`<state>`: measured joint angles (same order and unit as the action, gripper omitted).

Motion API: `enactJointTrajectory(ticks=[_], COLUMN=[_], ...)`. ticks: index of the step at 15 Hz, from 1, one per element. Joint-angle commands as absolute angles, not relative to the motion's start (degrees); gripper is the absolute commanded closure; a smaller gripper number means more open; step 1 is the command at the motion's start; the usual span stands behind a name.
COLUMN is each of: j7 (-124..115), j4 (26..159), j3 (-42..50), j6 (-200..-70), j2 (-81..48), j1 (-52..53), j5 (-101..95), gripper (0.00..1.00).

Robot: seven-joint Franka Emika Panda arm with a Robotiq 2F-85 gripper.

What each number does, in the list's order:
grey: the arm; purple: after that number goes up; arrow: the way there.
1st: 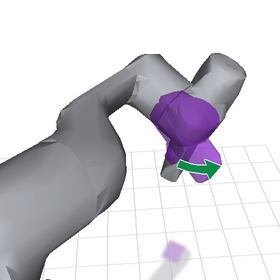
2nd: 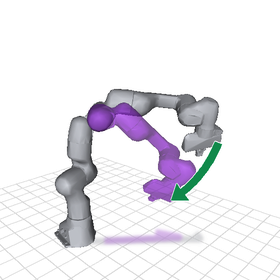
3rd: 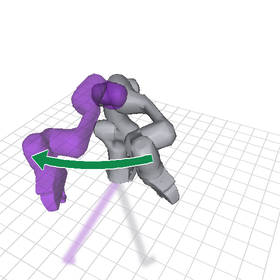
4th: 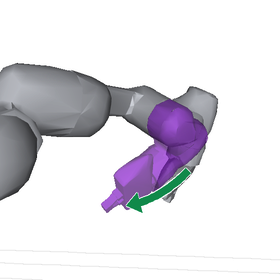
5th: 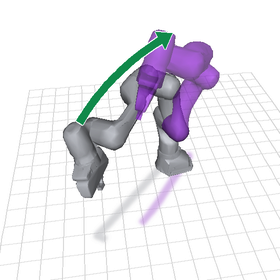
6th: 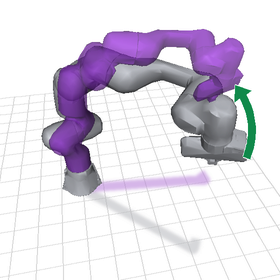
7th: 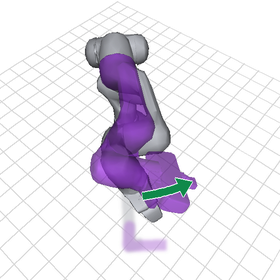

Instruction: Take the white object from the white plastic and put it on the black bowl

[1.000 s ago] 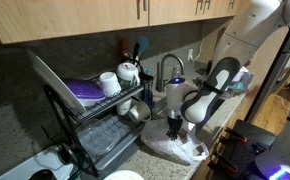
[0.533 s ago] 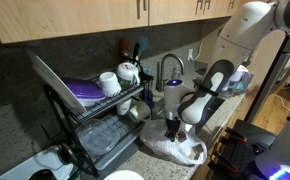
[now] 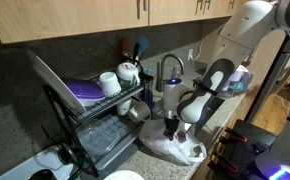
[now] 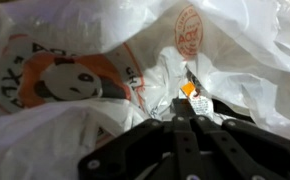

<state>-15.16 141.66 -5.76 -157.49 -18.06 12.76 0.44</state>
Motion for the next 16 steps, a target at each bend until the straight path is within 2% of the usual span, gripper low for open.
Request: enactJointTrajectory(ticks=[1,9,16], j7=[-16.71,-16.26,-17.13], j4=[144.35,147.09,147.66], j3=[-5.46,-6.93,-6.83], j6=[-156.98,-156.92,-158.67], j2=[-11.71,-4.36,-6.15], j1=[13.73,13.21,12.89], j5=[-0.17,-0.23,-2.03], gripper=[1.00,1.00,1.00])
